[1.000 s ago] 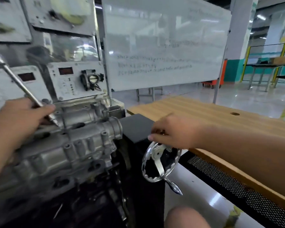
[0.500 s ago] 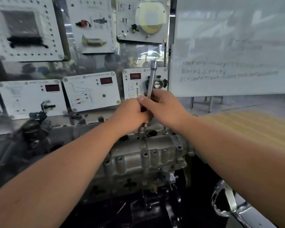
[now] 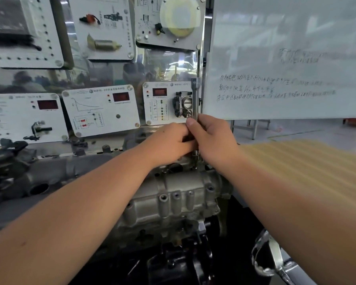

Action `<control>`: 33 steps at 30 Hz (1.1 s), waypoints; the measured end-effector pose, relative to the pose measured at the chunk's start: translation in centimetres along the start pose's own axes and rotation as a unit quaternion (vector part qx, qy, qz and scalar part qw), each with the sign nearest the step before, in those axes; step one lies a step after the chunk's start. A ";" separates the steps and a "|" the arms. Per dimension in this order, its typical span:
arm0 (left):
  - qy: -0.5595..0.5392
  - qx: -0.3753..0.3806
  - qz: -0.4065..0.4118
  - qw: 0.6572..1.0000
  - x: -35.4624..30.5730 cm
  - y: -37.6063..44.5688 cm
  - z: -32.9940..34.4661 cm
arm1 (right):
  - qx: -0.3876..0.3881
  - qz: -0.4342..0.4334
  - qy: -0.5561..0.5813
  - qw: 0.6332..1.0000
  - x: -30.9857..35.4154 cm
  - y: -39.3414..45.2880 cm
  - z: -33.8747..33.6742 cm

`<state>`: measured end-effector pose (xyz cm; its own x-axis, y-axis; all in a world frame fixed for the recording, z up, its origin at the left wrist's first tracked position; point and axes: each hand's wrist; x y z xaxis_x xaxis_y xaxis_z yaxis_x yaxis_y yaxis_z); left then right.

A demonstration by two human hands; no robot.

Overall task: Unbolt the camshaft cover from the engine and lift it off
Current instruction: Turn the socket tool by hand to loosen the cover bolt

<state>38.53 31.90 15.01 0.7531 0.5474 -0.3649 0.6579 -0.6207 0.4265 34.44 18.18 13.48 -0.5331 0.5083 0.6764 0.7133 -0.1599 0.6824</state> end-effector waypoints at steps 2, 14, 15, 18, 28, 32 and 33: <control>-0.003 -0.005 0.006 1.000 0.1 0.0 0.0 | 0.004 0.001 0.002 1.000 0.0 -0.1 0.0; 0.008 0.006 0.006 1.000 0.5 0.1 0.1 | 0.011 -0.008 0.027 1.000 -0.2 -0.4 0.0; 0.007 0.006 0.003 1.000 0.5 0.1 0.1 | 0.012 -0.008 0.032 0.999 -0.3 -0.4 0.0; -0.005 0.006 -0.005 1.000 0.6 0.0 0.1 | 0.018 -0.005 0.046 0.999 -0.5 -0.4 0.0; -0.036 0.054 -0.011 0.998 1.0 0.2 0.5 | 0.002 0.020 0.061 0.998 -0.2 -0.7 -0.2; -0.084 0.072 0.004 0.994 0.7 0.1 0.8 | -0.020 0.026 0.060 0.998 -0.2 -0.6 -0.3; -0.087 0.073 0.005 0.993 0.7 0.1 0.9 | -0.020 0.025 0.058 0.998 -0.2 -0.6 -0.3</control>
<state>39.13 31.71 14.10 0.7414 0.4423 -0.5047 0.6339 -0.7083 0.3105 33.99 17.91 12.98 -0.5482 0.3980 0.7356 0.7226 -0.2174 0.6562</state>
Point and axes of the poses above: each hand's wrist, its own y-axis towards the middle knuckle, its own z-axis out of the palm, x = y × z, and after that the axes turned 5 degrees about y, right-handed
